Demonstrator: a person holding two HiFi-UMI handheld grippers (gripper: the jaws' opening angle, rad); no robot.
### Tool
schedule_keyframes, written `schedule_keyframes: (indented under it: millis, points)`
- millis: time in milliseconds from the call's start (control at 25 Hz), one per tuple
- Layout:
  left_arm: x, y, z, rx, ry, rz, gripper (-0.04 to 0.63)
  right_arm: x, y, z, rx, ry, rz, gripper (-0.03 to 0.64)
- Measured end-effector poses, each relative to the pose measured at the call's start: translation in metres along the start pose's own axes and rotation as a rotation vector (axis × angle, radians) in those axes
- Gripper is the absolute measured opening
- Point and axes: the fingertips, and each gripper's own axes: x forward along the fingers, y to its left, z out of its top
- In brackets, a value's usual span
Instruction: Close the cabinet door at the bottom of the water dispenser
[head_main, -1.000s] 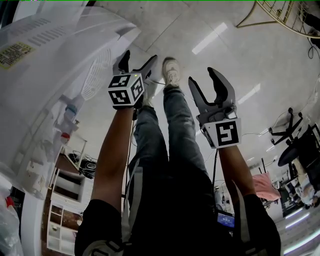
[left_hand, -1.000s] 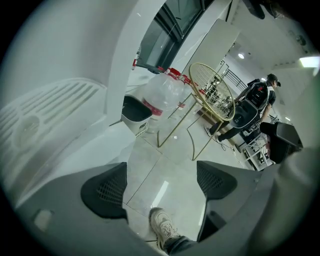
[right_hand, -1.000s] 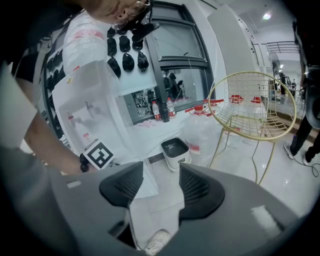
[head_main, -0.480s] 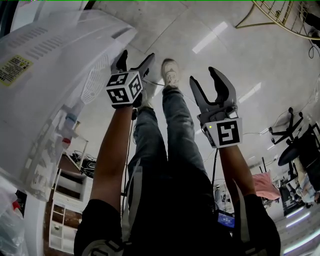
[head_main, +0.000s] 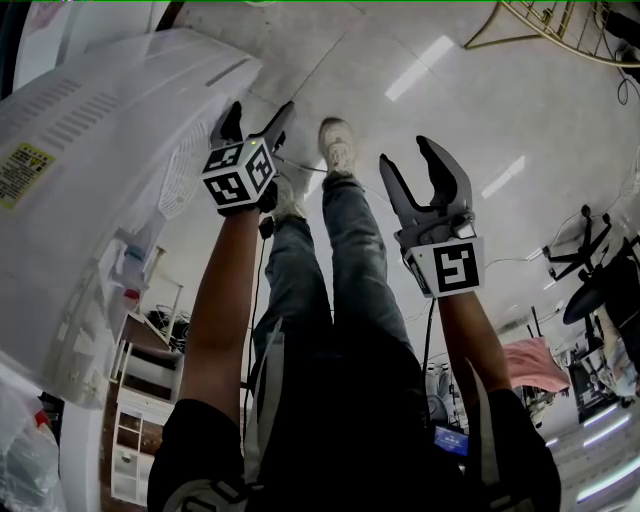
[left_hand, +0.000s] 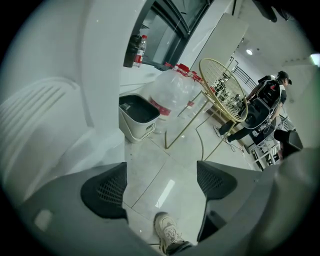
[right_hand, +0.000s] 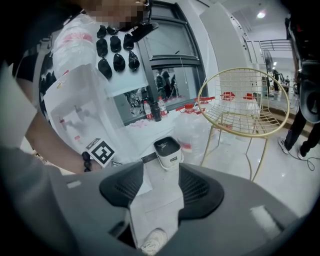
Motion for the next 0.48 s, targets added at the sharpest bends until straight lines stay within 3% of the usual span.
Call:
schedule_keyframes:
  millis: [280, 480]
  points:
    - [0.002, -0.009, 0.009, 0.03, -0.003, -0.024, 0.449, -0.006, -0.005, 0.001, 0.014, -0.017, -0.029, 0.219]
    - [-0.008, -0.043, 0.02, 0.117, -0.019, -0.092, 0.451, -0.023, -0.001, 0.012, 0.014, -0.051, -0.063, 0.219]
